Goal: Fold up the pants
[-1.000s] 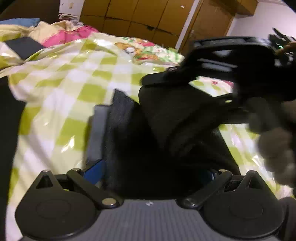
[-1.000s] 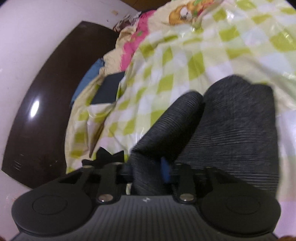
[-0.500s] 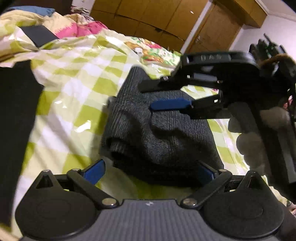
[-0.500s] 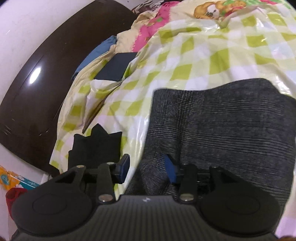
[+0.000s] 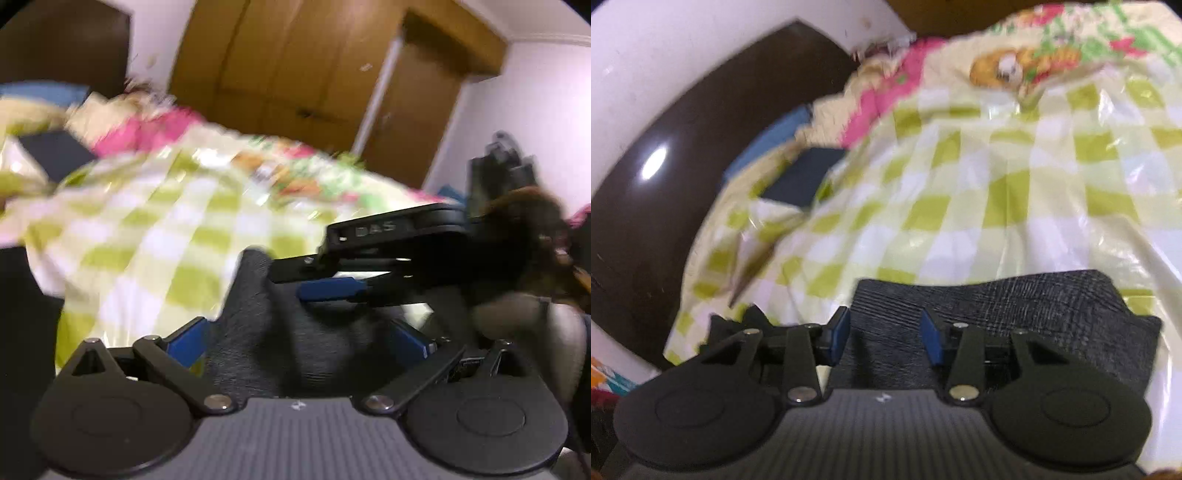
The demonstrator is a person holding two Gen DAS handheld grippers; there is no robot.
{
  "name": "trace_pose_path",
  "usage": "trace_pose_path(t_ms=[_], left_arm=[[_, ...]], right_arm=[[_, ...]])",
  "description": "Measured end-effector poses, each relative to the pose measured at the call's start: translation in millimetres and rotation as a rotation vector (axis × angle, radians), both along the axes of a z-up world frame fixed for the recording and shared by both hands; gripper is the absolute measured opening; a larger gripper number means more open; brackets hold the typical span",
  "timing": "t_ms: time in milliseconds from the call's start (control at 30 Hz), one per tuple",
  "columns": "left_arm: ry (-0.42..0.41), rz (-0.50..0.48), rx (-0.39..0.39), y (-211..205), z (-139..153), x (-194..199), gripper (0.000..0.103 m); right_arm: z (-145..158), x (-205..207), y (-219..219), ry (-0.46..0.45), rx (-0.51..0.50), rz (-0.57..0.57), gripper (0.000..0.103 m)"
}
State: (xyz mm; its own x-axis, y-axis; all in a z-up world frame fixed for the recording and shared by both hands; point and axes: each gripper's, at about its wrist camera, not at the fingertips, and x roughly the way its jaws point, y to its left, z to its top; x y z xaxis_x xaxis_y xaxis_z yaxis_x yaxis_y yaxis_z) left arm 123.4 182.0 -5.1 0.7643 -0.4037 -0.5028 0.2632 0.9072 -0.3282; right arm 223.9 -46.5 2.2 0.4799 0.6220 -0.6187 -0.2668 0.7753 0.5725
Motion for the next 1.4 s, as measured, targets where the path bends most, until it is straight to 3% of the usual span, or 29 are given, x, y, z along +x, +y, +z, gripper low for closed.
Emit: trace_pose_path(t_ms=[200,300,400,533,633,767,833,933,1000,1100,1267,1400], left_arm=[[0.226,0.022,0.049,-7,-60,2,0.103],[0.215,0.016,0.07,-9,-52,-13,0.103],[0.159,0.038,0.033,0,-28,-22,0.103],[0.108,0.05,0.01,3,-11,-10,0.103],[0.161,0.038,0.054,-4,-27,11,0.103],[0.227,0.036,0.051,-8,-41,8,0.102],[0.2,0.053,0.087,-13,-35,-2,0.094],[0.184,0.072,0.047,-7,-21,-15,0.077],[0.18,0.076,0.006,-2,-10,-17,0.067],[0.163,0.052,-0.008,-4,3,-32,0.067],[0.162,0.008,0.035,-18,1,-48,0.067],[0.243,0.034,0.055,-8,-22,-43,0.068]], right_arm=[[-36,10,20,0.011,-0.051,0.083,0.045],[-29,8,22,-0.008,-0.045,0.113,0.047],[-20,1,11,0.0,0.012,0.121,0.048],[-11,-11,-2,0.0,0.084,0.116,0.051],[-7,-19,-3,0.013,0.098,0.125,0.051],[-2,-22,11,0.025,0.065,0.189,0.056],[-3,-20,25,0.02,0.022,0.215,0.057],[-4,-25,39,0.005,-0.032,0.223,0.057],[2,-34,39,-0.015,-0.034,0.238,0.05],[7,-49,36,0.003,0.006,0.276,0.037],[-3,-70,48,0.021,-0.016,0.337,0.036],[-27,-62,42,0.101,0.033,0.309,0.033]])
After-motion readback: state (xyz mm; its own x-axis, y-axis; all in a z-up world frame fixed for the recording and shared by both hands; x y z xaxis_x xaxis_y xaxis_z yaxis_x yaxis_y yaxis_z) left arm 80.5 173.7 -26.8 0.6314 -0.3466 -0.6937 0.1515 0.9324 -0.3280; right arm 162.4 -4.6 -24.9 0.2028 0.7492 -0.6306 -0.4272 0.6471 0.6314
